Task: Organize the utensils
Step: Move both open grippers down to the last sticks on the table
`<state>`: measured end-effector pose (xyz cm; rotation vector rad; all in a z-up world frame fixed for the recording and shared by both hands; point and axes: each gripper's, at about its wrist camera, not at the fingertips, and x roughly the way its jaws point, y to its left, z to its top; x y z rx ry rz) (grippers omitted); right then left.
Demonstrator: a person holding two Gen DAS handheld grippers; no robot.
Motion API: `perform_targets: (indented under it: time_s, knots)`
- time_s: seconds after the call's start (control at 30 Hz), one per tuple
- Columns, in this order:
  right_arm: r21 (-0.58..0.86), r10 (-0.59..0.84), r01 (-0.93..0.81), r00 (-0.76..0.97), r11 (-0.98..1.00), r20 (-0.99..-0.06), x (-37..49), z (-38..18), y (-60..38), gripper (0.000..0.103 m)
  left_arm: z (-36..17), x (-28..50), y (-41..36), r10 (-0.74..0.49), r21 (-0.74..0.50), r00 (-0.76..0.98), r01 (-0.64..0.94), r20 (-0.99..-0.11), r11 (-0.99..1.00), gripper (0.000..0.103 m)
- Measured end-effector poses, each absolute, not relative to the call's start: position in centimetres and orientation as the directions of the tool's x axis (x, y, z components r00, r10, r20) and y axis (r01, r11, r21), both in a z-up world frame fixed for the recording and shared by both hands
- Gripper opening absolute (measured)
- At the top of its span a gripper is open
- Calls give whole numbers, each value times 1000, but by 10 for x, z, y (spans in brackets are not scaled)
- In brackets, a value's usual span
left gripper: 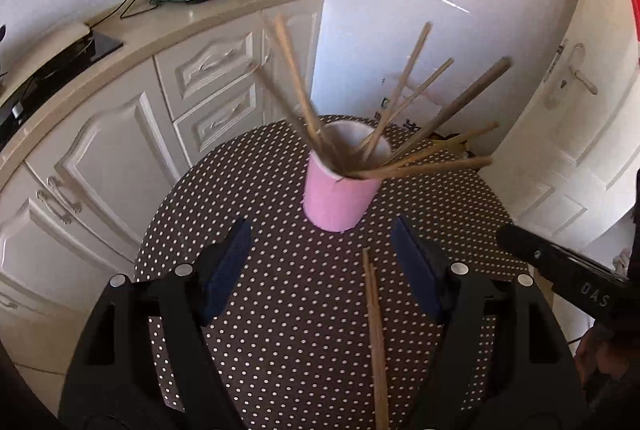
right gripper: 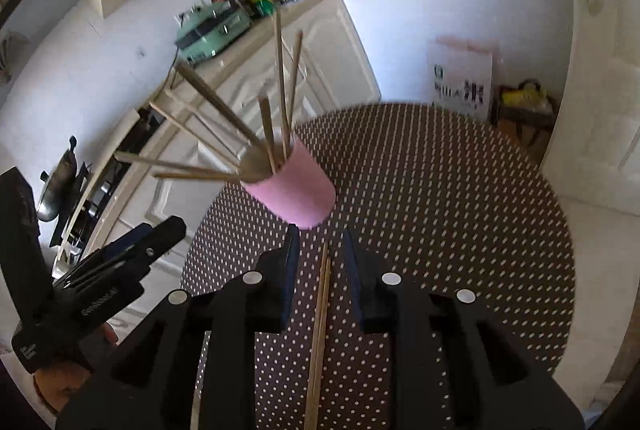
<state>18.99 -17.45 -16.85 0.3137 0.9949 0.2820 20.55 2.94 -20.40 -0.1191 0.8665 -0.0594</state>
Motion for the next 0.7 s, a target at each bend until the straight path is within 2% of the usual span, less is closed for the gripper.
perform_targets:
  time_s: [0.33,0.53,0.7]
  knots:
    - [371,380,-88,298,924,-876,216,-238,-144,21,-266,215,42,-154,-198,490,-39,-858,979,72]
    - [338,349,-92,170,937,-922,219,-278,-128,20,-294,216,48,-153,-200,424,-68,-893,977,72]
    - [289,301,-95,151,953,-942,220,-290,-121,12,-303,214,57,-149,-204,405,-96,-902,974,72]
